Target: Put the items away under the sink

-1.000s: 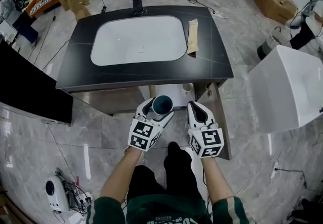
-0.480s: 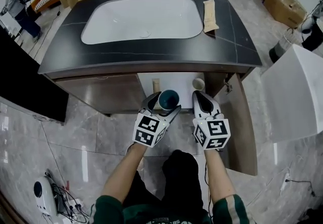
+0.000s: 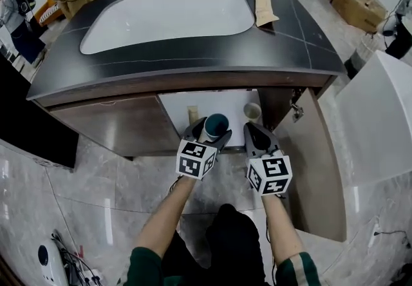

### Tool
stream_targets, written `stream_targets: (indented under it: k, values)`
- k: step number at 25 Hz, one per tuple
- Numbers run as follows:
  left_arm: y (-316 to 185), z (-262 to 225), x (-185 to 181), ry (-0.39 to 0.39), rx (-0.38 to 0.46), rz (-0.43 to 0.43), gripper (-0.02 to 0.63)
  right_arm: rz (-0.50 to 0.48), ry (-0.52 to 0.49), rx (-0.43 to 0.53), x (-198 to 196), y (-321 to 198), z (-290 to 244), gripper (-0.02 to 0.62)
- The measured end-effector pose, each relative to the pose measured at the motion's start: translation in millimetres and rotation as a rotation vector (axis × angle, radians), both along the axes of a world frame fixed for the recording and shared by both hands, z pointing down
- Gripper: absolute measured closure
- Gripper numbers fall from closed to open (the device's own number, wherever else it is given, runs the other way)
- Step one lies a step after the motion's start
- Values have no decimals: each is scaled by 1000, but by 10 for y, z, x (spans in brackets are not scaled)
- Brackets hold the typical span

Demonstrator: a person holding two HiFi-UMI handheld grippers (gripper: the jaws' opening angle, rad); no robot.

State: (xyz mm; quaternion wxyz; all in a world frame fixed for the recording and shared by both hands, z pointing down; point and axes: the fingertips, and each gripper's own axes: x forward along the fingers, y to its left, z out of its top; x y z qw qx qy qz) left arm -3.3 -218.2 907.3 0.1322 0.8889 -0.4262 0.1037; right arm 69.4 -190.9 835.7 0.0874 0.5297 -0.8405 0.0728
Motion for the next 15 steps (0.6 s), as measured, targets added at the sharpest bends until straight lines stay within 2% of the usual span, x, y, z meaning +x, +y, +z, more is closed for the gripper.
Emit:
stream_targets:
  k: [5, 15]
  values:
    - [-252, 169, 110, -1, 4, -12, 230, 18, -26, -13, 72, -99, 217, 552]
    - [-577, 717, 359, -43, -9, 1, 230, 50, -1, -50, 270, -85, 754, 552]
